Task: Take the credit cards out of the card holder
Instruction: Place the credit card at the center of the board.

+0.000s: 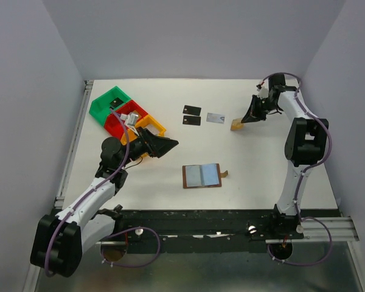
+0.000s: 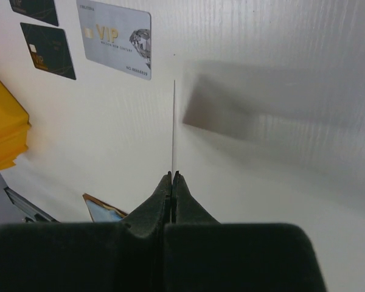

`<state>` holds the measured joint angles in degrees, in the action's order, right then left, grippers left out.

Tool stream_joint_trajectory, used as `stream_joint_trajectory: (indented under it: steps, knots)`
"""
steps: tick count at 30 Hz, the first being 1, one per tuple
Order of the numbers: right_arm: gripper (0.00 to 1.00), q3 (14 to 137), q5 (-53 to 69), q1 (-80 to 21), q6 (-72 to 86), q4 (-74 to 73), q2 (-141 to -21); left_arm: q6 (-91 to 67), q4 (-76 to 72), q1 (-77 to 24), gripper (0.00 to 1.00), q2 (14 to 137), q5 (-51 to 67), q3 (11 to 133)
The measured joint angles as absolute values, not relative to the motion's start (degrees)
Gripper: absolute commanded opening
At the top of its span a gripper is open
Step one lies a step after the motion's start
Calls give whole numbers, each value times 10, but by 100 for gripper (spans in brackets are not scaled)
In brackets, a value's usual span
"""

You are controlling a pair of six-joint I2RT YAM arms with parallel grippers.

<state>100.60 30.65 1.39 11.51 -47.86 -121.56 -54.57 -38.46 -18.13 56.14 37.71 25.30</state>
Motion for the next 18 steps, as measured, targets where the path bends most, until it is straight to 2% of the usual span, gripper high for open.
stream_joint_trajectory:
  steps: [7, 14, 18]
  knots:
    - [1, 1059, 319, 17, 108, -502, -1254, -550, -385, -181, 99, 579, 380, 253]
    - [15, 1071, 327, 16, 107, -513, -1281, -549, -385, -184, 99, 588, 381, 253]
    - [18, 1075, 327, 20, 106, -518, -1282, -549, -385, -184, 99, 599, 382, 253]
